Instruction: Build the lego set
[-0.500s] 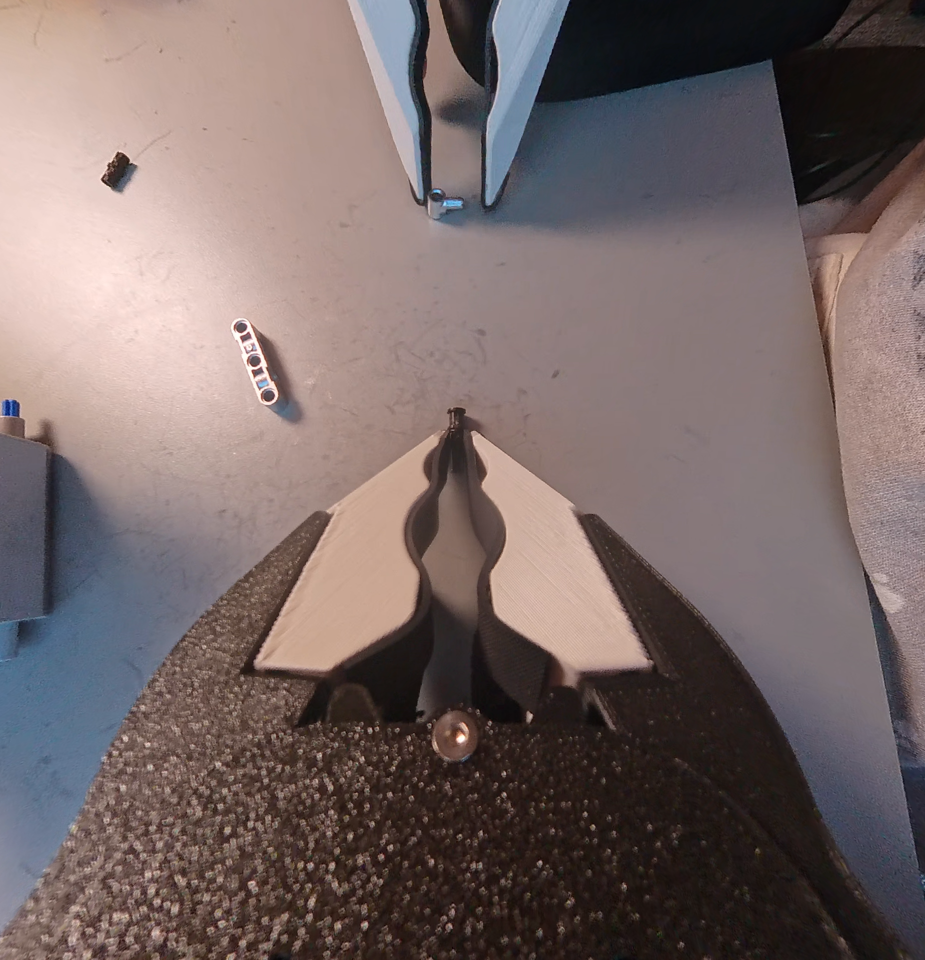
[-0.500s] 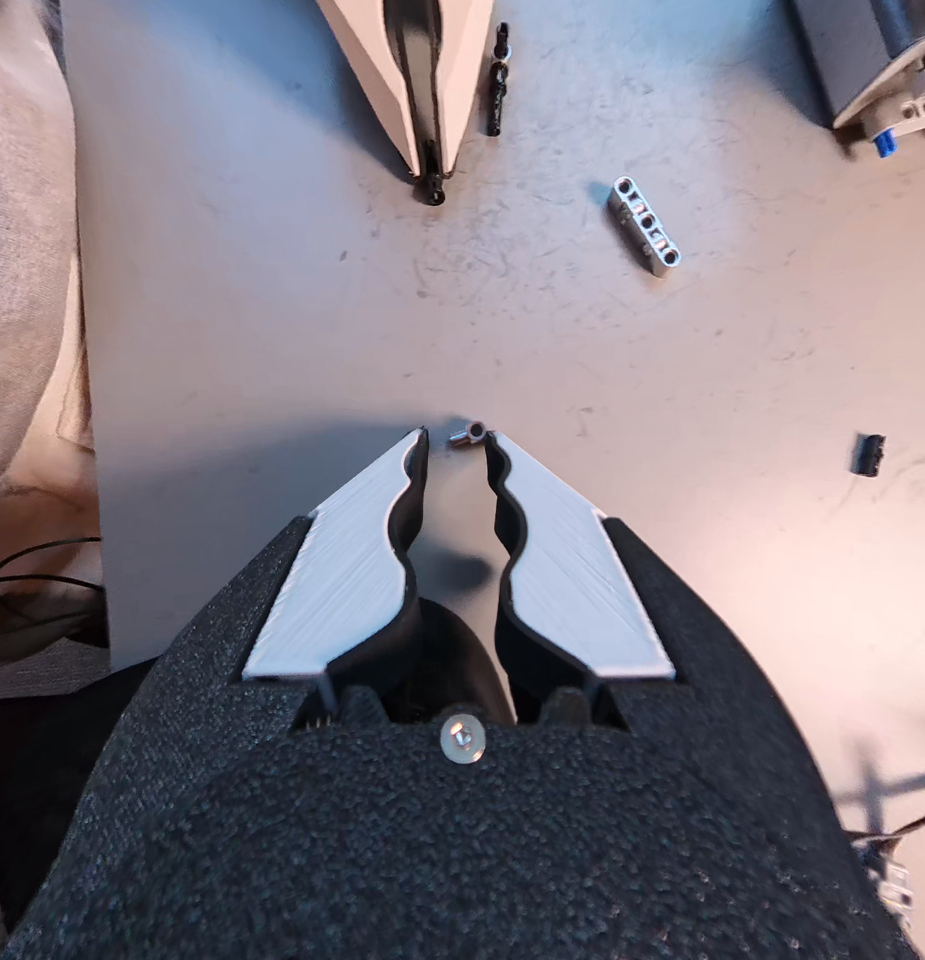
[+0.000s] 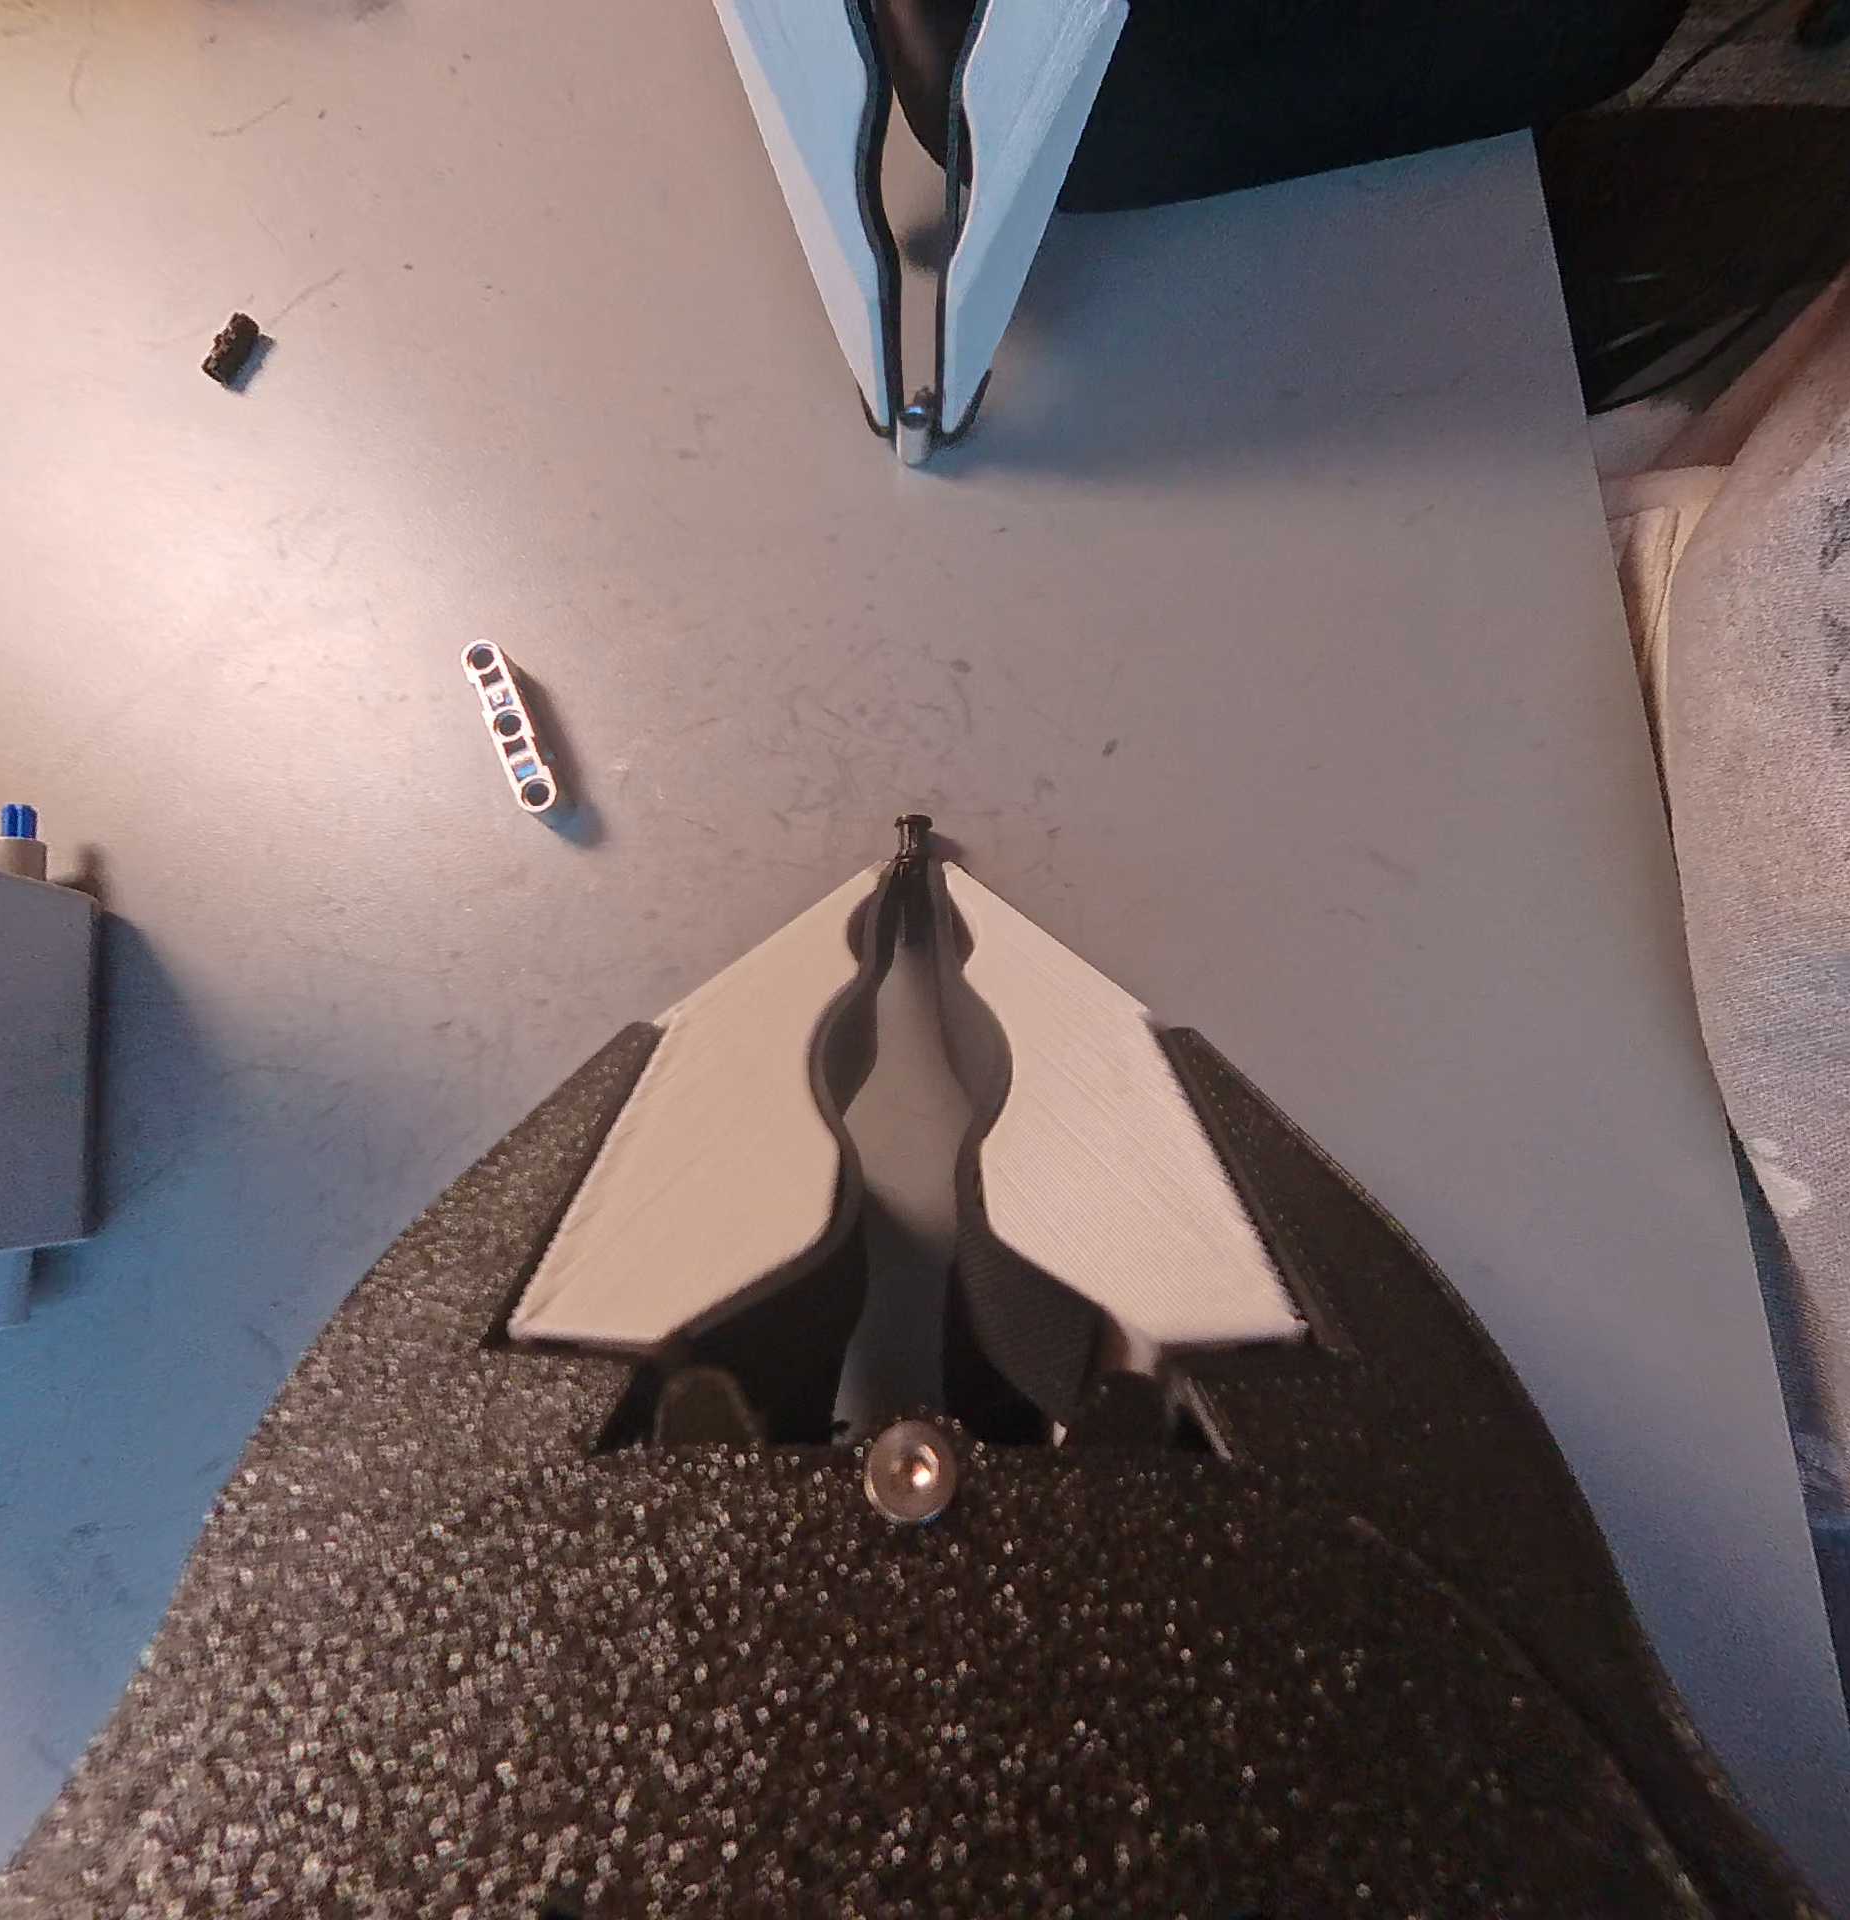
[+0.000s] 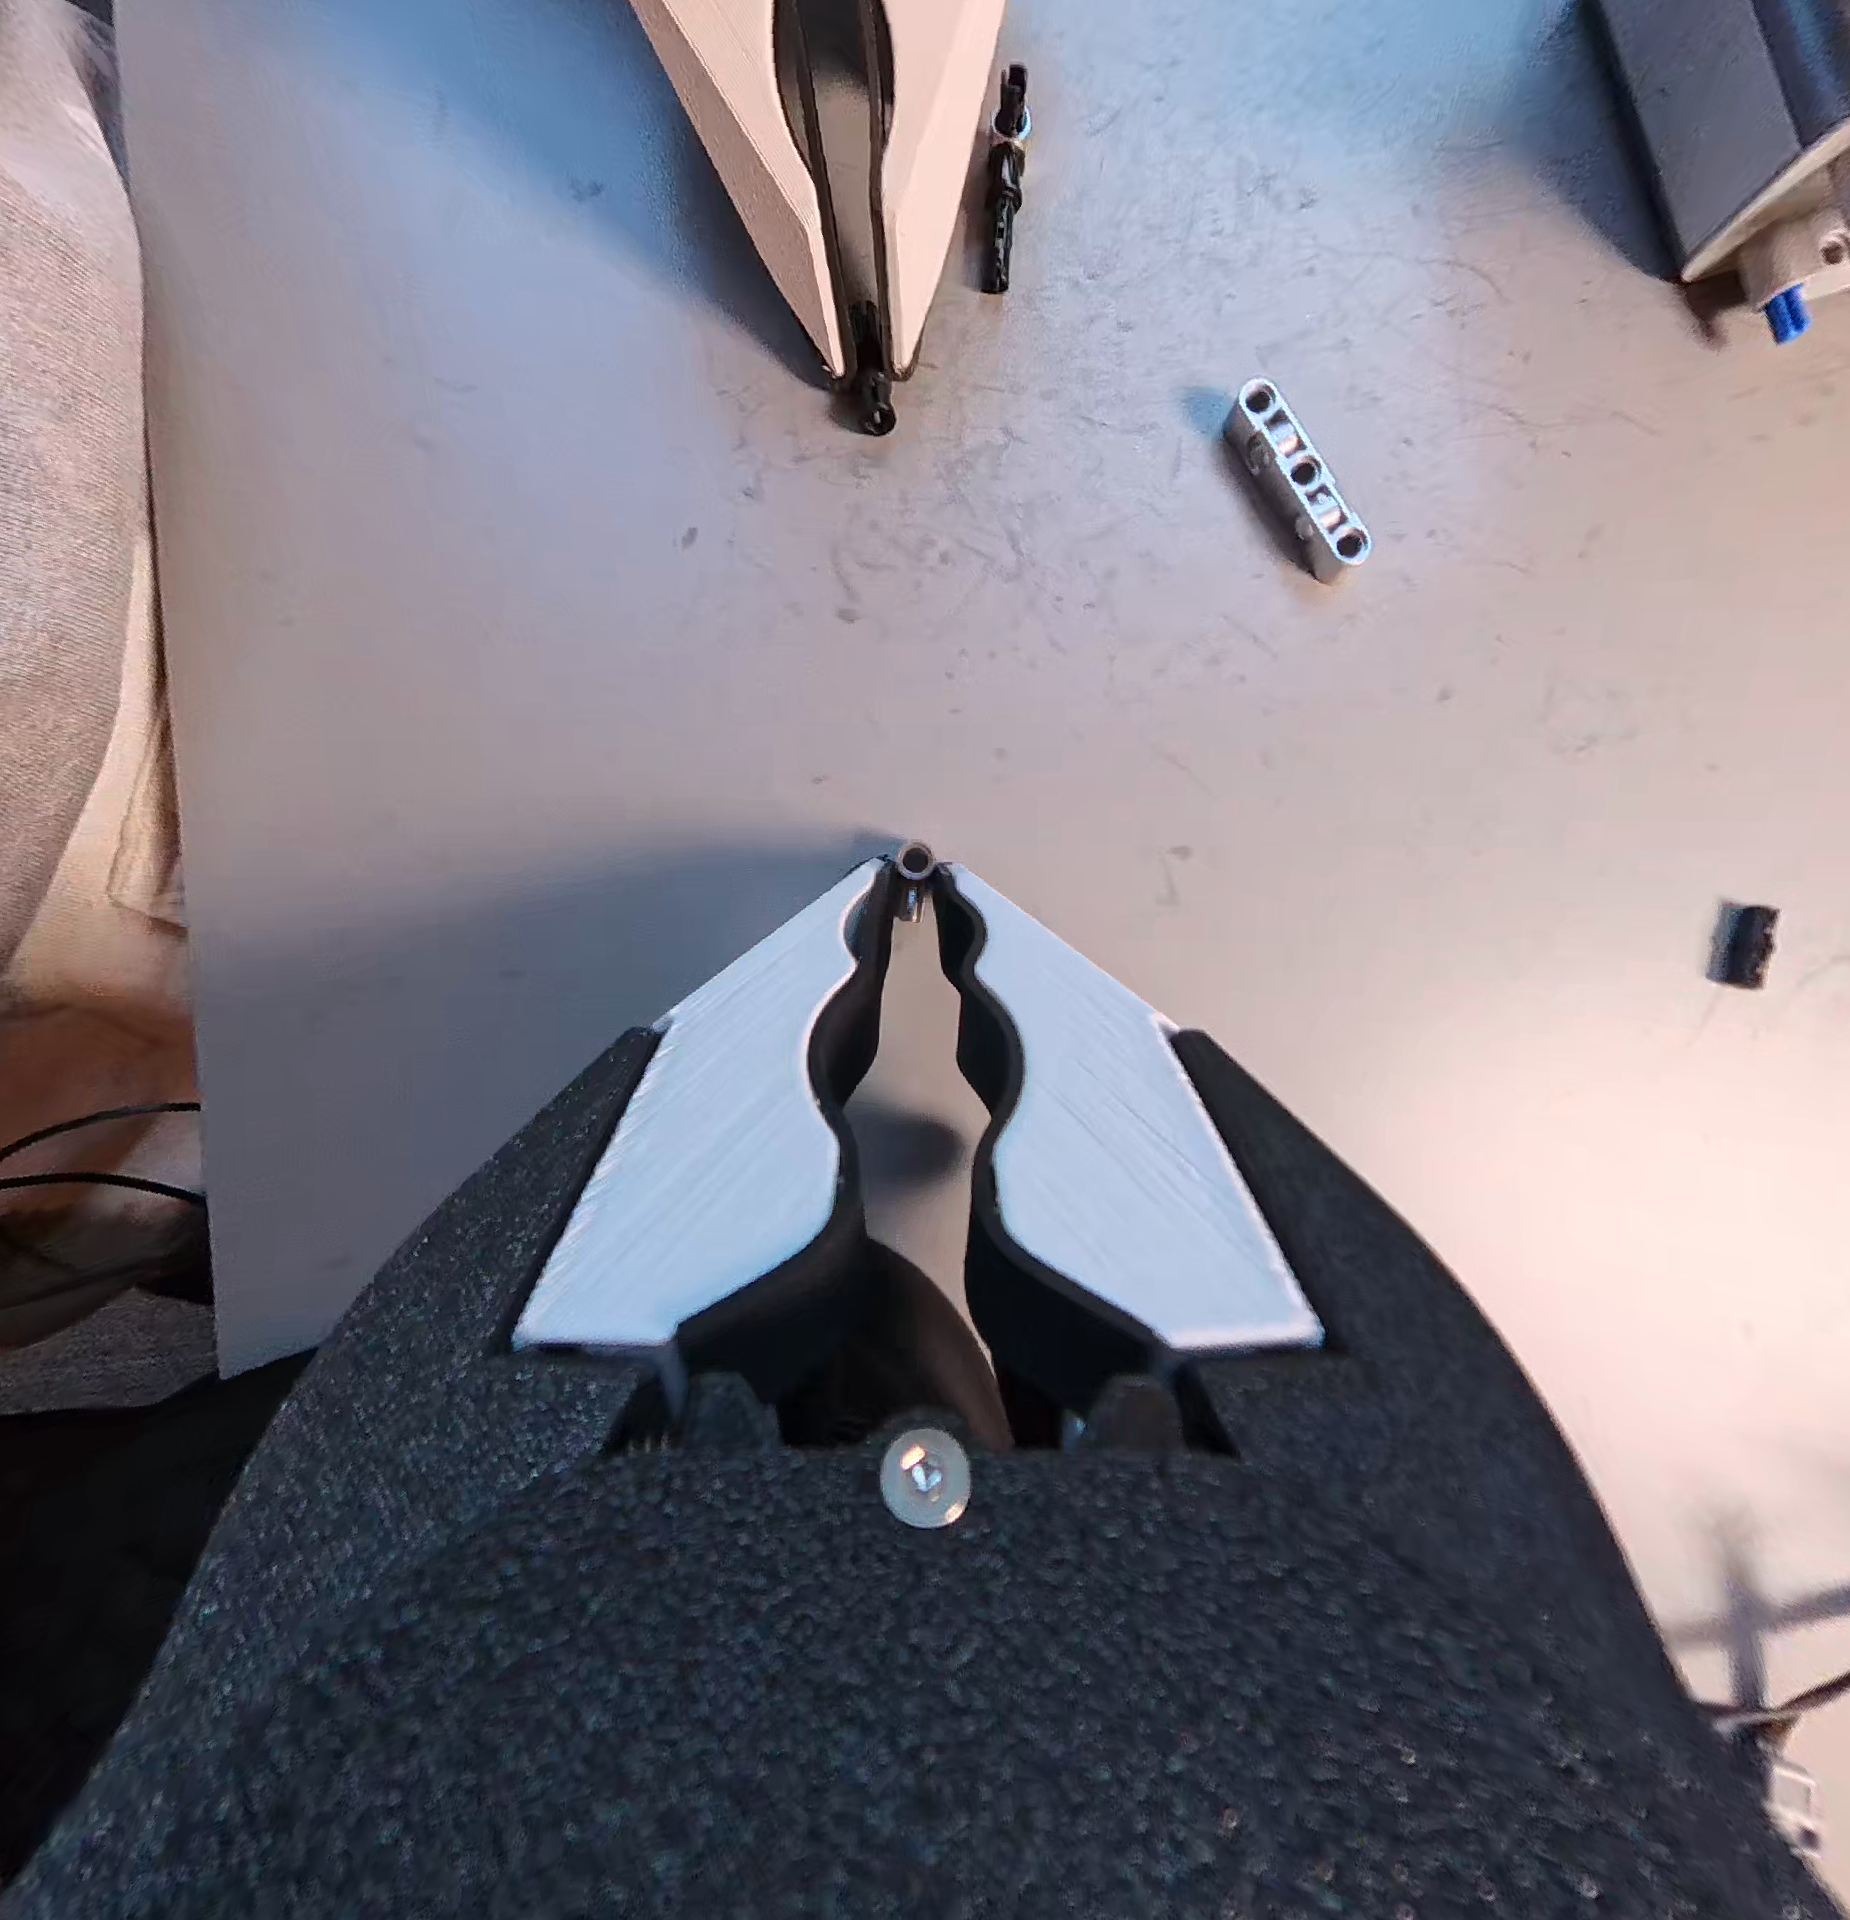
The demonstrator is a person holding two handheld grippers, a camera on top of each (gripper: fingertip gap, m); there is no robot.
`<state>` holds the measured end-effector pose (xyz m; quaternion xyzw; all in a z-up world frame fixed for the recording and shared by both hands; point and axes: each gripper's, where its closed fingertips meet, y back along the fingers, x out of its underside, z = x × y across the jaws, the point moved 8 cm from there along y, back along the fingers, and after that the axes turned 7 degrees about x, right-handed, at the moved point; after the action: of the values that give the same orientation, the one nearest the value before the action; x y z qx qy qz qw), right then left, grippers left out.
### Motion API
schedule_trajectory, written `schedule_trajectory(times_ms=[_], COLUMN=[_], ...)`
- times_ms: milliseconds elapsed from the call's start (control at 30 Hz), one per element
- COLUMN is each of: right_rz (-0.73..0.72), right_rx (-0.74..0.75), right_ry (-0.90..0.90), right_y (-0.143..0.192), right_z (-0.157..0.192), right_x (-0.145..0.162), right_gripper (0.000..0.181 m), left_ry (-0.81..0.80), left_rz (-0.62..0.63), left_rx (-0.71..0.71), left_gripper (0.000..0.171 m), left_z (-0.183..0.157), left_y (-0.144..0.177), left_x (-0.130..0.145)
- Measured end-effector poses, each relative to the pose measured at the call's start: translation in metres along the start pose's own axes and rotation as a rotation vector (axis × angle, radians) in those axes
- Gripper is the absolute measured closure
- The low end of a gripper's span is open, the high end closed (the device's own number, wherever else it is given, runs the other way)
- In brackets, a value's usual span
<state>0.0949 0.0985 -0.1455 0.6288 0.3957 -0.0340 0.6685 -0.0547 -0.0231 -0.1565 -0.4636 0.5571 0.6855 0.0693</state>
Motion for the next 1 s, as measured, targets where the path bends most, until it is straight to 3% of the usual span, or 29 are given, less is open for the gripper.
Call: schedule_trajectory(times_ms=[300,767,1000], right_rz=[-0.090,-0.062,-0.088], right_rx=[-0.004,0.049,-0.113], right_ry=[0.110,0.122,0.150], right_y=[-0.025,-0.036,-0.032], right_z=[0.011,0.012,0.032], right_x=[-0.036,-0.051,-0.053], right_gripper=[0.173,0.170,0.169], left_ry=[-0.009,-0.023,-0.008], left_rz=[-0.008,-0.012,-0.014], left_rx=[-0.004,-0.010,0.004], left_gripper=[0.168,0.168,0.165], left_z=[0.000,0.000,0.002], left_y=[0.000,0.000,0.003], left_x=[0.000,0.001,0.004])
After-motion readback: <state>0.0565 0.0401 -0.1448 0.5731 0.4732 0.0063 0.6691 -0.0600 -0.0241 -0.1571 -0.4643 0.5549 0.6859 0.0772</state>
